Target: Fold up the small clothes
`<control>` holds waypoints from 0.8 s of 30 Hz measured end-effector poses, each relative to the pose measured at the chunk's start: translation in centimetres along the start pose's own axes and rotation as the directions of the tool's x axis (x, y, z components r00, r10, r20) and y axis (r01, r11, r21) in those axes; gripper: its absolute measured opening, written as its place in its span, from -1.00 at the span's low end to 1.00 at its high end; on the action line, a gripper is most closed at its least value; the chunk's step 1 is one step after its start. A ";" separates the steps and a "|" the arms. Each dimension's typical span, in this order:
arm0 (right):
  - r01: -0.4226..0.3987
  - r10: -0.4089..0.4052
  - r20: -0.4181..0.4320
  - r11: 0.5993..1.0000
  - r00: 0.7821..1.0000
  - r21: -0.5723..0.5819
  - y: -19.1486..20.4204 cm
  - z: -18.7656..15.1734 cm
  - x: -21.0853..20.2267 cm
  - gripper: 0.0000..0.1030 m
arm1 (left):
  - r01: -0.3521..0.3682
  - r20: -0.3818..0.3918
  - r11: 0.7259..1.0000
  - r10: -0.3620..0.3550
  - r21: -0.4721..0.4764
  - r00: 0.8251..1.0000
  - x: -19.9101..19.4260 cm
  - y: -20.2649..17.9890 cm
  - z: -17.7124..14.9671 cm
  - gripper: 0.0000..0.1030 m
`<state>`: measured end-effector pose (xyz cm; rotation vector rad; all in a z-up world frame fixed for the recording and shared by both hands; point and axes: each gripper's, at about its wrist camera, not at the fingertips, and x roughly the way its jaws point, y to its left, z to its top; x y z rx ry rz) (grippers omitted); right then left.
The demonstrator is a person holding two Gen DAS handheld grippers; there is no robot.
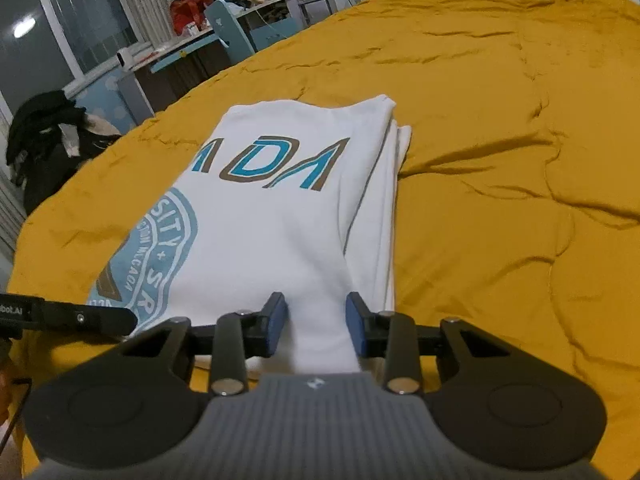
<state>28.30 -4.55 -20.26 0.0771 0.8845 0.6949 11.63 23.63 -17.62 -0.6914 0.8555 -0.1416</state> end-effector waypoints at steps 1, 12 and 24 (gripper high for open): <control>0.007 -0.007 0.011 1.000 1.000 0.012 0.4 0.5 -0.6 -0.31 | -0.013 0.011 1.000 0.013 0.002 1.000 -0.6 -0.6 0.1 -0.19; 0.289 -0.299 0.142 0.954 0.944 0.081 9.5 1.9 -13.2 0.59 | -0.303 0.214 0.932 0.261 0.198 0.941 -10.5 -10.7 -1.4 0.60; 0.382 -0.386 0.039 0.921 0.922 0.077 13.0 -2.0 -17.4 0.59 | -0.468 0.181 0.865 0.439 0.182 0.880 -13.9 -14.2 -4.1 0.71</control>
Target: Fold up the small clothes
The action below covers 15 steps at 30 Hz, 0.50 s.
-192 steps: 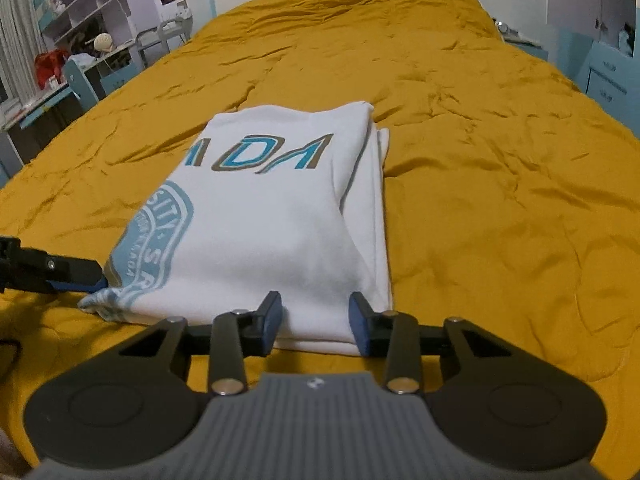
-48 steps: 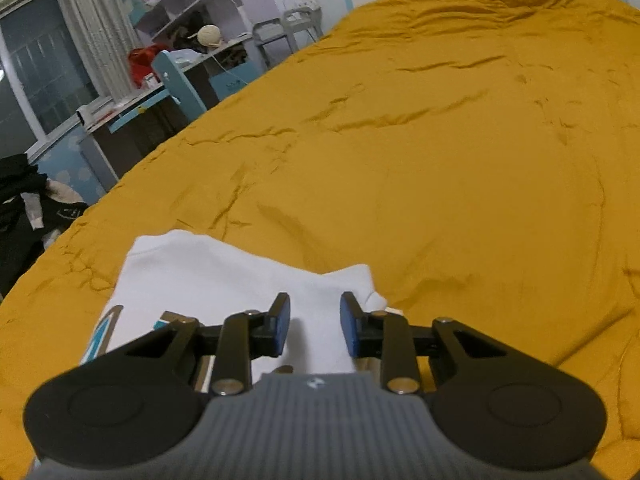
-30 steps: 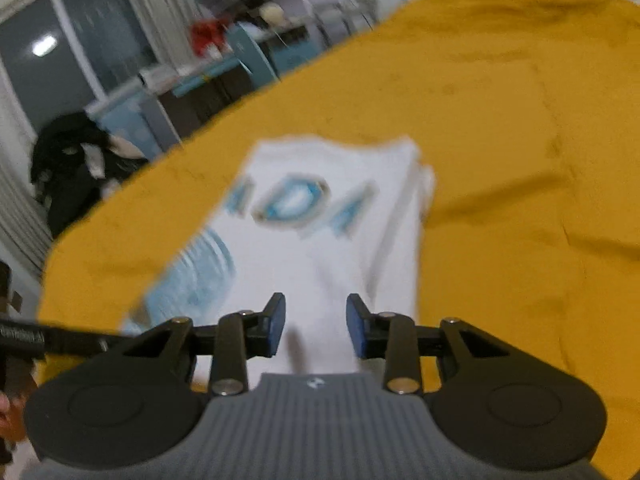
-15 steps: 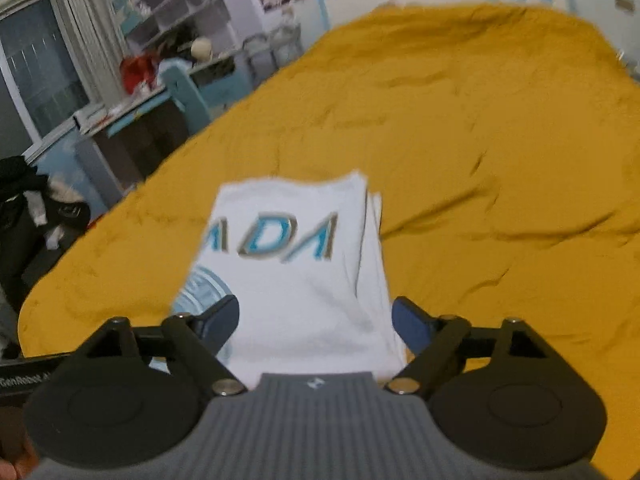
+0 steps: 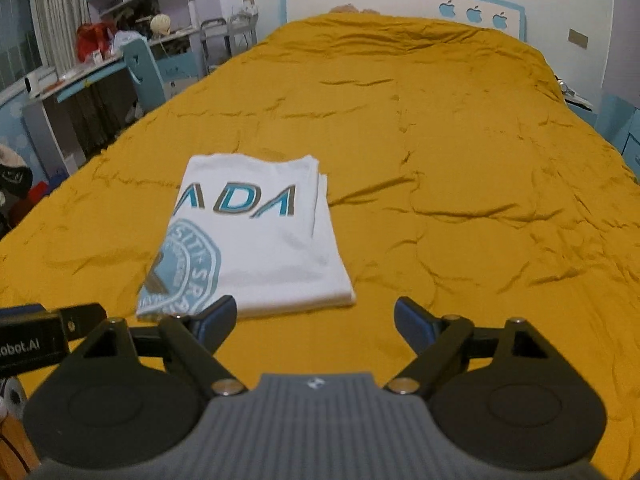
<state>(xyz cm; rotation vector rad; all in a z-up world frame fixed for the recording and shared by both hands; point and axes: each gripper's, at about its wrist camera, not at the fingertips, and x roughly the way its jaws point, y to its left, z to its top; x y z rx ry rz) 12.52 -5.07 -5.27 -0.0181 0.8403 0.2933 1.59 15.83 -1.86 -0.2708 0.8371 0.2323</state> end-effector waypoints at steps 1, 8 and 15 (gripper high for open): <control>0.006 -0.006 -0.003 1.000 1.000 -0.002 0.1 -0.1 -0.2 0.59 | -0.006 0.002 1.000 0.006 0.000 1.000 -0.3 -0.1 -0.1 0.72; 0.008 -0.009 -0.013 1.000 1.000 -0.022 0.5 -0.4 -1.2 0.59 | 0.003 -0.001 1.000 -0.003 -0.003 1.000 -0.7 -0.3 -0.2 0.72; -0.012 0.012 -0.020 1.000 1.000 -0.019 1.0 0.0 -1.5 0.59 | 0.005 -0.012 1.000 -0.004 0.009 1.000 -0.6 -0.3 -0.4 0.72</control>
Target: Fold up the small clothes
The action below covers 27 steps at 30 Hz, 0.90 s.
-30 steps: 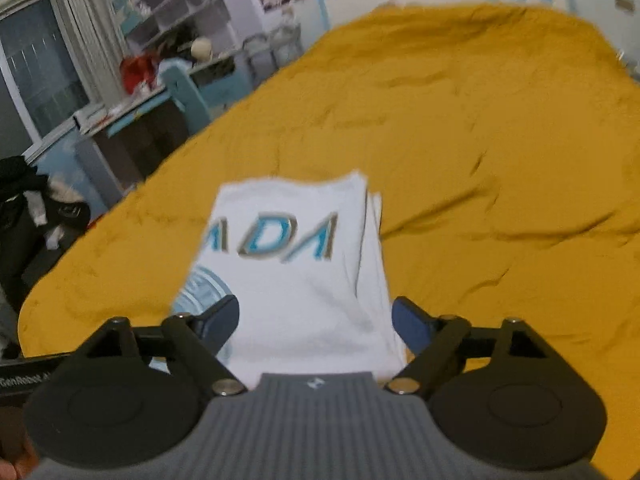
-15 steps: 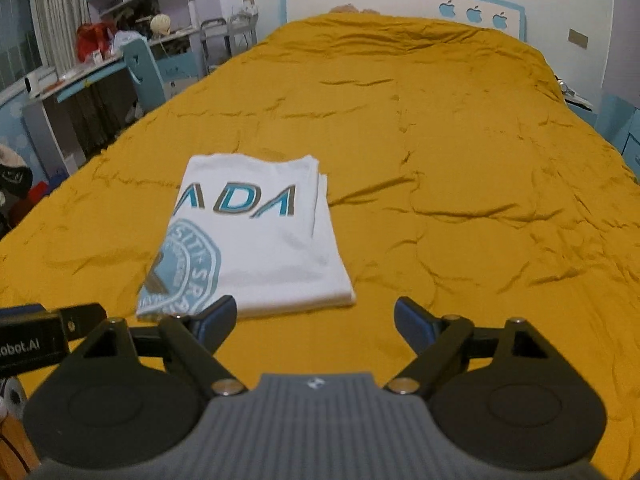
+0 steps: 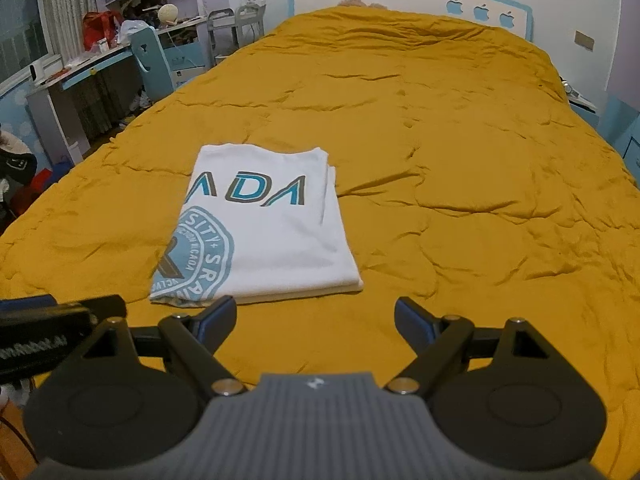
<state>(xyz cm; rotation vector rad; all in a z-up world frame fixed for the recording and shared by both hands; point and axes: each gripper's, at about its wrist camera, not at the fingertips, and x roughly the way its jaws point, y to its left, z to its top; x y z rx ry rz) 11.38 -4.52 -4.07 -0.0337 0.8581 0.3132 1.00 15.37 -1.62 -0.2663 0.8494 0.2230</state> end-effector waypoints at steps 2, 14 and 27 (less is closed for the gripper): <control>0.009 -0.009 0.001 1.000 1.000 -0.006 0.2 0.0 -0.1 0.59 | 0.000 -0.003 1.000 0.000 -0.001 1.000 0.1 0.0 -0.1 0.72; 0.036 -0.036 0.000 0.999 0.999 -0.023 0.7 0.0 -0.1 0.59 | -0.002 -0.019 1.000 0.002 -0.008 1.000 0.3 0.0 -0.2 0.72; 0.034 -0.034 -0.028 0.999 0.999 -0.017 0.3 -0.1 0.4 0.59 | -0.018 -0.038 1.000 0.018 0.001 0.999 0.6 -0.1 -0.3 0.72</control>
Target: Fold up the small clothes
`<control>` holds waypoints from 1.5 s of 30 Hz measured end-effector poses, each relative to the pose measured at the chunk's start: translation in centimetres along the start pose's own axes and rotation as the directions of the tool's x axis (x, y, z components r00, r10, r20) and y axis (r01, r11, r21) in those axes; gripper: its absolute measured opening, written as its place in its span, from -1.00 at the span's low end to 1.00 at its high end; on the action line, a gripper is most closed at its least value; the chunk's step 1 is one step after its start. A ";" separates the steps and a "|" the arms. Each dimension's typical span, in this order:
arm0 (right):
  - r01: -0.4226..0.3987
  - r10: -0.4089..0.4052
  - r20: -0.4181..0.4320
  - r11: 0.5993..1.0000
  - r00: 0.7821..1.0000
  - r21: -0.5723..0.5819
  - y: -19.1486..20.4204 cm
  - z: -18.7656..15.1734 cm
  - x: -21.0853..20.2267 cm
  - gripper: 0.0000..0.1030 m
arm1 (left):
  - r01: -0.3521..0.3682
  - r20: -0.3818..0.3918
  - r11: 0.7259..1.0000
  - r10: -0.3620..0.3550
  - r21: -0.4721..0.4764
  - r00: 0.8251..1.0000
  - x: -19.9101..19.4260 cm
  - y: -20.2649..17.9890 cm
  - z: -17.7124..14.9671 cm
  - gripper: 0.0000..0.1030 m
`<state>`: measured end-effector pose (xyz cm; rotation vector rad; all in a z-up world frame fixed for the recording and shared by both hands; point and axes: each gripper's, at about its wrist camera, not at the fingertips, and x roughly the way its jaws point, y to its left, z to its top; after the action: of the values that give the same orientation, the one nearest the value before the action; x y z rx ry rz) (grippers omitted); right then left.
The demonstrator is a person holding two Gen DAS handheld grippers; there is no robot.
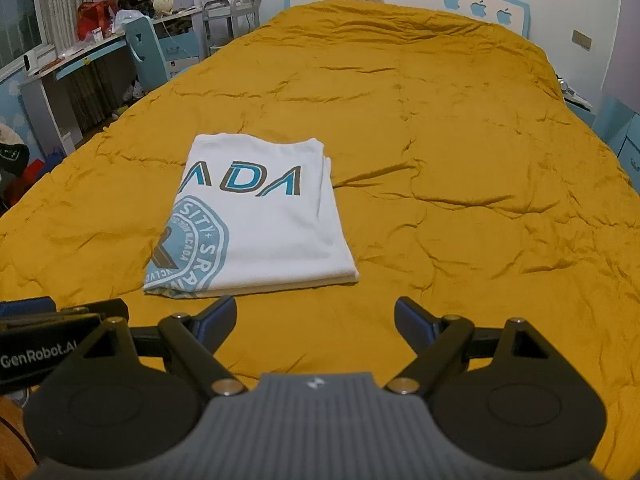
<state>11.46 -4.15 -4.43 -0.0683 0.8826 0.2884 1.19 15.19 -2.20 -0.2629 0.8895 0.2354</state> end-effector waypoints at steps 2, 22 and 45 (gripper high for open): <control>-0.002 0.002 -0.003 1.000 1.000 0.005 -0.1 0.0 0.0 0.59 | -0.003 -0.001 1.000 0.003 0.004 1.000 0.0 0.0 0.1 0.72; 0.018 -0.018 -0.016 1.000 1.000 0.002 0.0 0.0 0.6 0.59 | -0.007 -0.026 1.000 0.008 0.013 1.000 0.7 -0.4 0.1 0.72; 0.037 -0.037 -0.017 0.999 0.999 0.004 0.3 0.0 0.7 0.59 | -0.032 -0.022 0.999 0.033 0.032 0.999 0.9 -0.8 0.4 0.71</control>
<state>11.80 -3.73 -4.93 -0.0836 0.8979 0.2515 2.31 14.62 -2.57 -0.2217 0.9195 0.2489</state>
